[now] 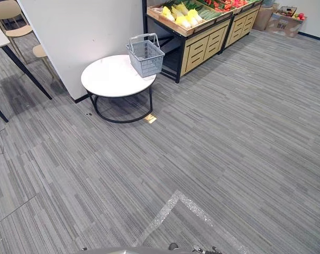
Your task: Pick vegetable in the basket
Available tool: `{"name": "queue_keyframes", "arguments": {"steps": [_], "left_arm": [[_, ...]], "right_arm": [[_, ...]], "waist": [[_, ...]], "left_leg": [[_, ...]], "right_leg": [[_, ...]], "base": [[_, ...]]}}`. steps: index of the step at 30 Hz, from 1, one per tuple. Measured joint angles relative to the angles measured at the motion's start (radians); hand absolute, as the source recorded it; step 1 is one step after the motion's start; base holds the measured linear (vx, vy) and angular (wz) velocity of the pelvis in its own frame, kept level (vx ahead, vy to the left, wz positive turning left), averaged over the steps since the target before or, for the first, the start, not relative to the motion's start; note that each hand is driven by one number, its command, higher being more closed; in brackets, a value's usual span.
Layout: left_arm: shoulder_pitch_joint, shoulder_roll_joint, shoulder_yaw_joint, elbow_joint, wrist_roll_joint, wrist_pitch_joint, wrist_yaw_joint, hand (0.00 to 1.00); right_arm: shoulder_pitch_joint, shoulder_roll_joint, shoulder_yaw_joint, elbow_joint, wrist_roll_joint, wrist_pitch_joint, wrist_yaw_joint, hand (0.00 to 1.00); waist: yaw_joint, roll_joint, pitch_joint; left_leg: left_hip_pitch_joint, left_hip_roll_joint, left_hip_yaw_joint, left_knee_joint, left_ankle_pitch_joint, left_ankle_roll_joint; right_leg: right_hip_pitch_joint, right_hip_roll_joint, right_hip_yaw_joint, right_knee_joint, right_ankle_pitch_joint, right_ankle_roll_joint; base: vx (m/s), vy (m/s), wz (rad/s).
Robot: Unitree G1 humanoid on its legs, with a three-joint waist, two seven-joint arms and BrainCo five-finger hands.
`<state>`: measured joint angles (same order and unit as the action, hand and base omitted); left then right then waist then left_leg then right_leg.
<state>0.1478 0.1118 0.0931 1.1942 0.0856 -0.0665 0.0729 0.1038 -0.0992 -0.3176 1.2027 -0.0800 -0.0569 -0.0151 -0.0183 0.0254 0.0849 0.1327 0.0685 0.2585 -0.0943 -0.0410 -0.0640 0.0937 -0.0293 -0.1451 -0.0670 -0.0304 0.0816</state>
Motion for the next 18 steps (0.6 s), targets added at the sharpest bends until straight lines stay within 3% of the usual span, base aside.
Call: {"name": "queue_keyframes", "arguments": {"steps": [18], "left_arm": [[-0.007,0.004,-0.018,0.001,0.007,0.000,0.001,0.00]], "right_arm": [[-0.001,-0.001,0.002,0.000,0.019,0.000,0.002,0.00]], "waist": [[0.001,-0.005,0.011]], "left_leg": [[0.006,0.015,0.030,-0.001,-0.007,-0.009]], "right_leg": [[0.002,0.020,0.021,-0.025,0.016,-0.023]], "base": [[-0.02,-0.032,-0.04]]}}
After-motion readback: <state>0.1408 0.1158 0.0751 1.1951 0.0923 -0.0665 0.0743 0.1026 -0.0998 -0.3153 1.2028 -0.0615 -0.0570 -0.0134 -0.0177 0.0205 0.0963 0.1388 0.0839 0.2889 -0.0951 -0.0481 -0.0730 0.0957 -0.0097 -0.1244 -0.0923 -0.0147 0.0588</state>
